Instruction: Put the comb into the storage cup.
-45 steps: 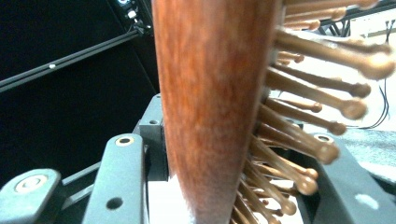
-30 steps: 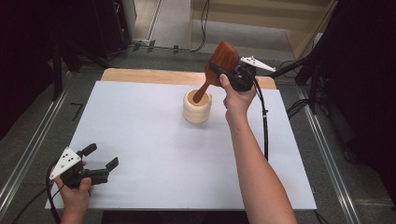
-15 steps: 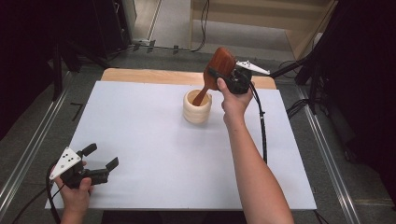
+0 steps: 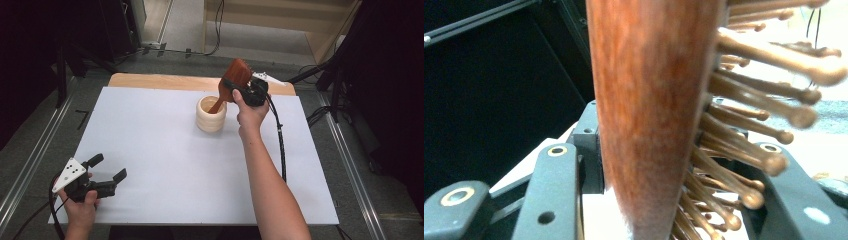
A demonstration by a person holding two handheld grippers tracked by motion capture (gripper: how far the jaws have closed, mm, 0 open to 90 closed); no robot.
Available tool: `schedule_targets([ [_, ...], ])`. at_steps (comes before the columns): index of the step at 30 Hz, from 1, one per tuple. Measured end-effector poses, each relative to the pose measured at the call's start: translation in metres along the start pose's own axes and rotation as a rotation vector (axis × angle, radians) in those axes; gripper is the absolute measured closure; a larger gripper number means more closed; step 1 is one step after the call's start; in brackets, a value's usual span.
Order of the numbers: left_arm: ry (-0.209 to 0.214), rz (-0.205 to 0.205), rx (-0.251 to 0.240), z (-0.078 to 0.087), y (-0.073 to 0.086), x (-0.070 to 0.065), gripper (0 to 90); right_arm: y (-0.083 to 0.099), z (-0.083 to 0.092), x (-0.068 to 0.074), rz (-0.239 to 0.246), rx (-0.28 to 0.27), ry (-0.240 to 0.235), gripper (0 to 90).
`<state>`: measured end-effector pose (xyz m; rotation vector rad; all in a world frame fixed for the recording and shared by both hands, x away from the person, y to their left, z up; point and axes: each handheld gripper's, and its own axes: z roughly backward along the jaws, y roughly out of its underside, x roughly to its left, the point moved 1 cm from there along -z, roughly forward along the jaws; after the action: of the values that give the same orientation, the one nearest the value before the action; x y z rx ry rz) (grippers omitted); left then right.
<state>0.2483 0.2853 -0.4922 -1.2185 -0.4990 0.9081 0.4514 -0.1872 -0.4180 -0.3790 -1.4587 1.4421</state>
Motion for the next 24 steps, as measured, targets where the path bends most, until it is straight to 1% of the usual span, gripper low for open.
schedule_targets([
  [5, -0.001, 0.001, 0.0, 0.0, 0.0, 0.0, 0.0, 0.006, -0.002, -0.002, -0.005, 0.008, 0.005, 50.9],
  [7, 0.0, 0.001, -0.001, 0.0, 0.0, 0.0, 0.0, 0.007, -0.003, -0.002, -0.022, 0.002, 0.001, 50.9],
  [11, 0.0, 0.0, -0.001, 0.0, 0.0, 0.0, 0.0, 0.011, -0.005, -0.001, -0.006, 0.011, 0.008, 50.9],
  [15, 0.001, 0.001, -0.001, 0.0, 0.0, 0.0, 0.0, 0.014, -0.006, 0.0, -0.018, 0.013, 0.007, 50.9],
  [19, 0.001, 0.001, -0.001, 0.0, 0.0, 0.0, 0.0, 0.017, -0.006, -0.002, -0.019, 0.019, 0.013, 50.9],
  [24, 0.001, 0.0, 0.0, 0.0, 0.0, 0.0, 0.0, 0.019, -0.008, -0.002, -0.028, 0.018, 0.008, 50.9],
])
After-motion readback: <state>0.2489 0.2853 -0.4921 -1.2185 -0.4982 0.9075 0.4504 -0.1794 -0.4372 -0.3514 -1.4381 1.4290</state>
